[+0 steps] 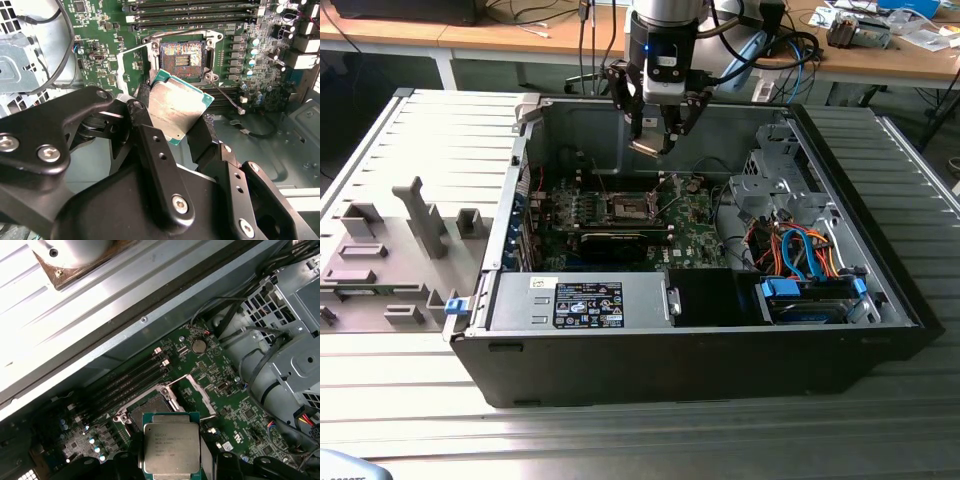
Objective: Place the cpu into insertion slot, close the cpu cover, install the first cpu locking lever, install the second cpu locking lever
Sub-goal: 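Place the cpu into insertion slot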
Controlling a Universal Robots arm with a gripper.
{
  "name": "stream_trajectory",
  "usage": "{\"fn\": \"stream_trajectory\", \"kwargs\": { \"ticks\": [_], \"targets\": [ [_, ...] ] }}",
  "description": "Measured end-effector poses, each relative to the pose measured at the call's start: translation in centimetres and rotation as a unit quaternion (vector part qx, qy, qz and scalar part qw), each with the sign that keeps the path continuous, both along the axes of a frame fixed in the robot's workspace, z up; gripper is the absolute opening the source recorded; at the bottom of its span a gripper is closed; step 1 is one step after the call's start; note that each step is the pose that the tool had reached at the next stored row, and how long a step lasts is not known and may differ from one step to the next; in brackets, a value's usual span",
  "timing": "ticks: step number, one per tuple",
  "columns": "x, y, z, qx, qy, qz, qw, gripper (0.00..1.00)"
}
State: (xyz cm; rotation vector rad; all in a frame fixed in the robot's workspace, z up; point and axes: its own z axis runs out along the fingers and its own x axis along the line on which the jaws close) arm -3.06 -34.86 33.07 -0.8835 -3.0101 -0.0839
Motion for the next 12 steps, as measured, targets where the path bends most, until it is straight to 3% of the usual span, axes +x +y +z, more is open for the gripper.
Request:
{"fn": "stream_trajectory", "kwargs": {
  "ticks": [12],
  "targets": [
    [0.0, 0.0, 0.0, 0.0, 0.0, -0.005, 0.99999, 0.55]
  ]
}}
